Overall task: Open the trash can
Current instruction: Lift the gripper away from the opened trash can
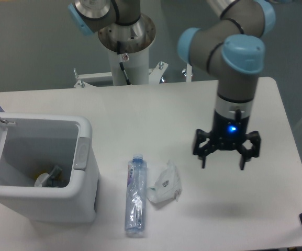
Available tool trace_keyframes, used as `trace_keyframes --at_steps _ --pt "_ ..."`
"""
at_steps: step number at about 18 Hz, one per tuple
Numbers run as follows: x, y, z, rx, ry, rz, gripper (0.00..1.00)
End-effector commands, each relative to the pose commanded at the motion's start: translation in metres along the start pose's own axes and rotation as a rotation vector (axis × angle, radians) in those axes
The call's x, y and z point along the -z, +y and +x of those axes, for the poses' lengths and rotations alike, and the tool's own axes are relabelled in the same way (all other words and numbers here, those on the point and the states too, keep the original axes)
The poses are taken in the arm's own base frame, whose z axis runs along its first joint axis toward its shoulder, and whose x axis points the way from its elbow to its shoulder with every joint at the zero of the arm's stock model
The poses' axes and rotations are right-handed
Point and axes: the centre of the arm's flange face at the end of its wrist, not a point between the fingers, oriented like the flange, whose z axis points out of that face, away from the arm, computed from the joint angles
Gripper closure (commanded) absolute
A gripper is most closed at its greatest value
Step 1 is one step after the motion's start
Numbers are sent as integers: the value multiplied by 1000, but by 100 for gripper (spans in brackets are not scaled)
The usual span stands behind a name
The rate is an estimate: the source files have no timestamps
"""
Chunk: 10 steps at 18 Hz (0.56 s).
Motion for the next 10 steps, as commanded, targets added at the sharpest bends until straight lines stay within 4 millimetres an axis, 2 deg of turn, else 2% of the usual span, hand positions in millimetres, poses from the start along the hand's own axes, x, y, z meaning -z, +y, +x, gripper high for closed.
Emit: trace_keyframes --at_steps 2,10 --pt "-10 11 -5 -58 -23 -77 0" --pt "-16 21 -2 -125 -34 -140 0"
